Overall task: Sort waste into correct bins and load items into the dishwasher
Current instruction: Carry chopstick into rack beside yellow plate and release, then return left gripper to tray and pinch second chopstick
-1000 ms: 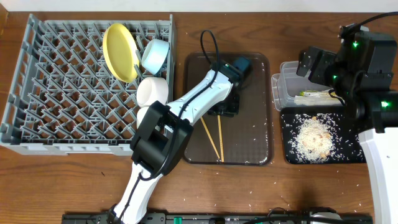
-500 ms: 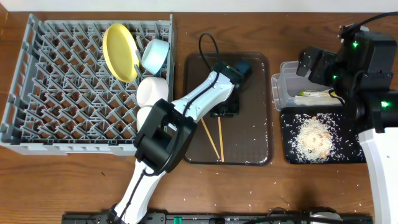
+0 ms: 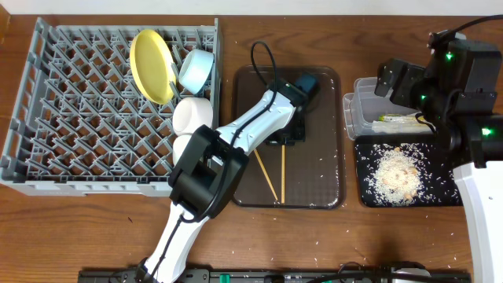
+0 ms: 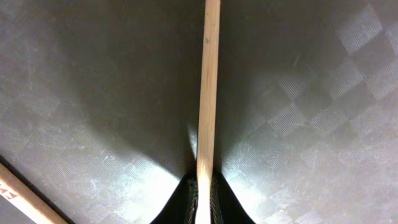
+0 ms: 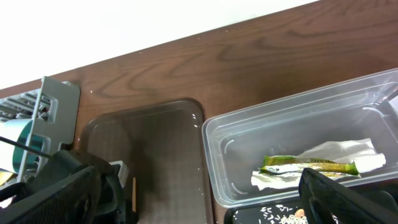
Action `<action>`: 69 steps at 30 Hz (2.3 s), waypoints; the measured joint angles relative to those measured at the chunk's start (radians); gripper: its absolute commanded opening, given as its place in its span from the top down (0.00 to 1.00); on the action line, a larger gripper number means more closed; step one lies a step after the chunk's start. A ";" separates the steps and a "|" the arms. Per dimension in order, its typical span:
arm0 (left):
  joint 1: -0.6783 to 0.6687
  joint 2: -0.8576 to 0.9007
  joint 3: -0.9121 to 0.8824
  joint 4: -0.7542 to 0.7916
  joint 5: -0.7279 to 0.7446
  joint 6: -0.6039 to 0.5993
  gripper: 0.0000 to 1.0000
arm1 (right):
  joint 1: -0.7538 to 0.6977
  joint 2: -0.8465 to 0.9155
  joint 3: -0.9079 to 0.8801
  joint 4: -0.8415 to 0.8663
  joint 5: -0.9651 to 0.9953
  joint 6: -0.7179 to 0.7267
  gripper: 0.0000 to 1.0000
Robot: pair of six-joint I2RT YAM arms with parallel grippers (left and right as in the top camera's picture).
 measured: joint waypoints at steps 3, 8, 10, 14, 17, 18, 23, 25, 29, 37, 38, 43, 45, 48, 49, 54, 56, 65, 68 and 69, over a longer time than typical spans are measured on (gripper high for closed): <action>0.003 -0.005 0.011 -0.049 0.004 0.043 0.93 | 0.000 0.000 0.000 0.000 0.000 0.000 0.01; 0.037 -0.090 0.051 -0.164 0.018 0.140 0.93 | 0.000 0.000 0.000 0.000 0.000 0.000 0.01; 0.069 -0.159 0.063 -0.201 0.020 0.178 0.93 | 0.000 0.000 0.000 0.000 0.000 0.000 0.01; 0.188 -0.356 0.091 -0.304 0.000 0.261 0.93 | 0.000 0.000 0.000 0.000 0.000 0.000 0.01; 0.279 -0.456 0.103 -0.358 -0.055 0.328 0.92 | 0.000 0.000 0.000 0.000 0.000 0.000 0.01; 0.309 -0.479 0.105 -0.372 -0.080 0.355 0.92 | 0.000 0.000 0.000 0.000 0.000 0.000 0.01; 0.426 -0.496 0.084 -0.358 -0.187 0.495 0.92 | 0.000 0.000 0.000 0.000 0.000 0.000 0.01; 0.462 -0.483 0.056 -0.329 -0.206 0.546 0.92 | 0.000 0.000 0.000 0.000 0.000 0.000 0.01; 0.533 -0.436 0.005 -0.293 -0.228 0.634 0.92 | 0.000 0.000 0.000 0.000 0.000 0.000 0.01; 0.618 -0.377 -0.010 -0.250 -0.244 0.721 0.92 | 0.000 0.001 0.000 0.000 0.000 0.000 0.01; 0.619 -0.375 -0.010 -0.247 -0.244 0.726 0.88 | 0.000 0.001 0.000 0.000 0.000 0.000 0.01; 0.618 -0.355 -0.010 -0.245 -0.244 0.748 0.53 | 0.000 0.001 0.000 0.000 0.000 0.000 0.01; 0.618 -0.344 -0.010 -0.244 -0.243 0.748 0.53 | 0.000 0.001 0.000 0.000 0.000 0.000 0.01; 0.618 -0.335 -0.010 -0.245 -0.243 0.742 0.53 | 0.000 0.001 0.000 0.000 0.000 0.000 0.01; 0.618 -0.335 -0.010 -0.249 -0.243 0.732 0.53 | 0.000 0.001 0.000 0.000 0.000 0.000 0.01; 0.596 -0.335 0.015 -0.313 -0.218 0.650 0.55 | 0.000 0.003 0.000 0.000 0.000 0.000 0.01; 0.570 -0.335 0.034 -0.309 -0.180 0.608 0.59 | 0.000 0.003 0.000 0.000 0.000 0.000 0.01; 0.301 -0.339 0.033 -0.205 -0.077 0.258 0.63 | 0.000 0.003 0.000 0.000 0.000 0.000 0.01; 0.203 -0.339 -0.010 -0.133 -0.083 0.161 0.63 | 0.000 0.003 0.000 0.000 0.000 0.000 0.01; 0.174 -0.339 -0.031 -0.116 -0.093 0.125 0.63 | 0.000 0.003 0.000 0.000 0.000 0.000 0.01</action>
